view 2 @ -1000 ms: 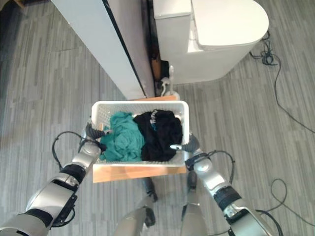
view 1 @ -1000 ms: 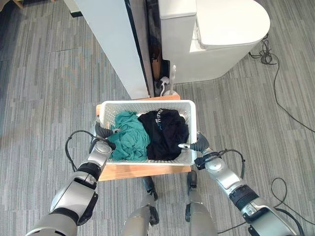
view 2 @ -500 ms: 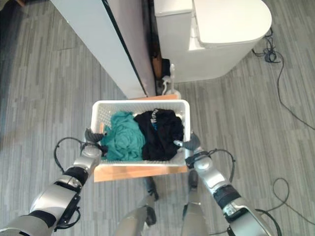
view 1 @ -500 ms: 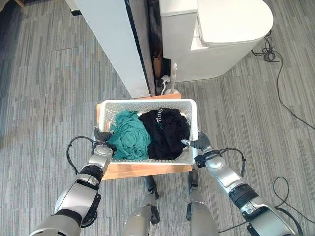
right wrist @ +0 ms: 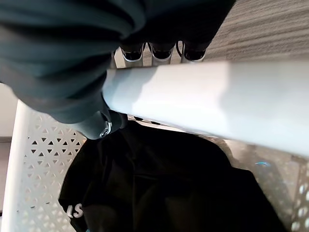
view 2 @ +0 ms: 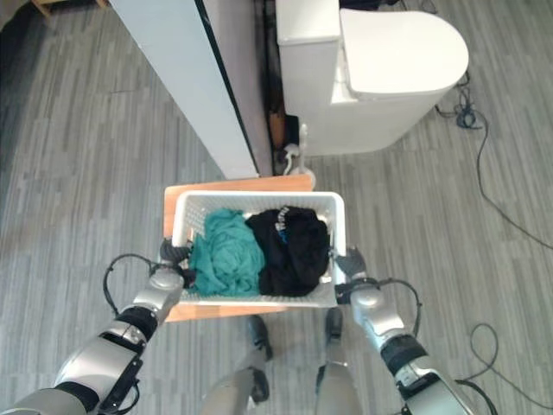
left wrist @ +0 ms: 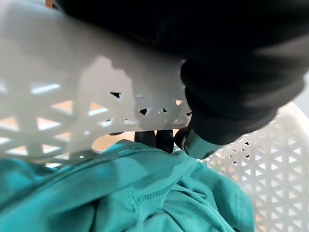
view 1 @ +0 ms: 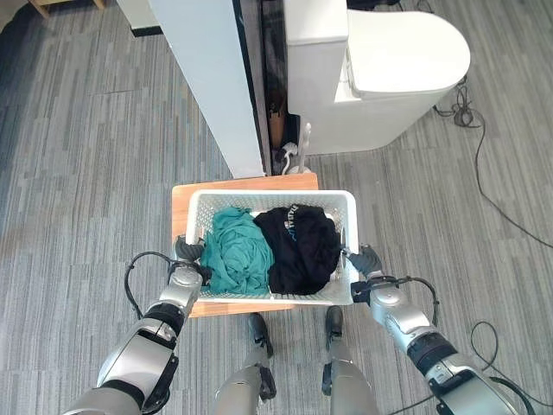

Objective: Grab the laundry basket,head to the washer,open it,put in the laundry and shut it.

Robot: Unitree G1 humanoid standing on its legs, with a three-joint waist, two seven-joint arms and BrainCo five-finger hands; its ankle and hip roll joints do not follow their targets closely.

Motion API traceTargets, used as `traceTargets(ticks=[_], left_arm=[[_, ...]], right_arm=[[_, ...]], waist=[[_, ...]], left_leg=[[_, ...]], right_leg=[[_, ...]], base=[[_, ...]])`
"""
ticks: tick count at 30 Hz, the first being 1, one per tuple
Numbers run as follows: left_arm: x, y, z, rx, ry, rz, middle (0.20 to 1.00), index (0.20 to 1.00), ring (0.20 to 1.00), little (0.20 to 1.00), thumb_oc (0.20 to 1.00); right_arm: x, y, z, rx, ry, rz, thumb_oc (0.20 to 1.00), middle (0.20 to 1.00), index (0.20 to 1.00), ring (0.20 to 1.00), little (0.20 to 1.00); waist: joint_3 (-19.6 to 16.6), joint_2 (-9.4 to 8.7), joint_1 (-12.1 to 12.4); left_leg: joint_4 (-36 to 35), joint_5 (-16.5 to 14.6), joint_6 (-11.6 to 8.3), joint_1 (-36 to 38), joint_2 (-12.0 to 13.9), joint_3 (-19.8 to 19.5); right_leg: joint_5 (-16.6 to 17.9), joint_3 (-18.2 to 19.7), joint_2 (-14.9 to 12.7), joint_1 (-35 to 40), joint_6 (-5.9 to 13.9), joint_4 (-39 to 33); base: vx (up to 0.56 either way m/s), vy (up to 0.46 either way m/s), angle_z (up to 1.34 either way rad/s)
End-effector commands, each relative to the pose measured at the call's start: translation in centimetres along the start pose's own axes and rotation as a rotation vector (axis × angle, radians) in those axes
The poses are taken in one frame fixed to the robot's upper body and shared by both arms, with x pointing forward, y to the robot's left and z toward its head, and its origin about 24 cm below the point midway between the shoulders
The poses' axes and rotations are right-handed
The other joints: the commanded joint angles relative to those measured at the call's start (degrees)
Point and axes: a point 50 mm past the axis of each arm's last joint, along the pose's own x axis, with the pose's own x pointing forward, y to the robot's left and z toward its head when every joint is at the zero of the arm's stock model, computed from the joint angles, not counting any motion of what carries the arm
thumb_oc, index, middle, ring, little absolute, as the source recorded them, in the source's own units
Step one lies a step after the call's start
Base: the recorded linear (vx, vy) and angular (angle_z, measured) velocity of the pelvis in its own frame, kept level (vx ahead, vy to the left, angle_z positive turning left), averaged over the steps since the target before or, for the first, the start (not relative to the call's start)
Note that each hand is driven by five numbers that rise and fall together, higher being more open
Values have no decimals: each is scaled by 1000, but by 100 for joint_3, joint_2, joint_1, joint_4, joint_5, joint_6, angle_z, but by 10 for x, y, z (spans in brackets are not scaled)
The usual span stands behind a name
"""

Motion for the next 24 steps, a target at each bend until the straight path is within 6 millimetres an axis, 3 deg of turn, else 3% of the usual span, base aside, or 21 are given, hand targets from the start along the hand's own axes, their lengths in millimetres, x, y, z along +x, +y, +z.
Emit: traceTargets(ticks=[1, 8, 9, 10, 18, 19, 21, 24], left_arm=[[-22, -71, 18, -82, -33, -258, 200, 200, 200, 200, 200], [-42, -95, -5, -219, 61, -344, 200, 200, 200, 200, 200], [-44, -96, -5, -246, 60, -356, 200, 200, 200, 200, 200], [-47, -97, -12, -268, 77, -375, 200, 200, 200, 200, 200], [-49, -86, -37, -248, 119, -368, 200, 200, 200, 200, 200], [-49, -86, -37, -248, 119, -368, 200, 200, 200, 200, 200], [-49, -76, -54, -248, 168, -363, 200, 200, 200, 200, 200], [-50, -74, -60, -228, 185, -373, 200, 200, 200, 200, 200]], right_arm=[[-7, 78, 41, 383, -139, 267, 200, 200, 200, 200, 200], [-11, 78, 11, 731, 6, 175, 200, 200, 200, 200, 200], [-13, 74, 8, 719, 5, 167, 200, 200, 200, 200, 200], [-15, 69, -7, 669, 36, 163, 200, 200, 200, 200, 200], [-21, 43, -46, 386, 125, 182, 200, 200, 200, 200, 200], [-21, 43, -46, 386, 125, 182, 200, 200, 200, 200, 200], [-23, 20, -65, 338, 189, 138, 200, 200, 200, 200, 200], [-24, 17, -69, 344, 201, 136, 200, 200, 200, 200, 200]], waist=[[38, -119, 44], [-54, -97, 112], [-61, -82, 123], [-79, -72, 136], [-242, -151, 152], [-236, -150, 151], [-429, -198, 128], [-509, -205, 125]], left_leg=[[61, 10, -607, -94, 286, -561], [61, -104, -579, 531, 231, -631], [61, -111, -577, 617, 233, -636], [61, -135, -565, 759, 232, -628], [61, -182, -545, 1250, 289, -613], [61, -183, -545, 1258, 289, -614], [61, -255, -561, 1595, 315, -561], [61, -290, -547, 1710, 318, -504]], right_leg=[[479, -177, -581, 116, 405, -18], [329, -295, -657, 823, 393, -18], [309, -322, -665, 912, 393, -18], [279, -366, -672, 1067, 392, -18], [177, -473, -611, 1585, 375, -18], [175, -474, -610, 1593, 375, -18], [83, -521, -547, 1896, 357, -18], [70, -517, -537, 1959, 364, -18]], base=[[0, 0, 0], [30, -12, 5], [23, -5, 13], [20, -4, 15], [13, -18, 5], [3, -73, 1], [27, -79, 2], [24, -20, 1]])
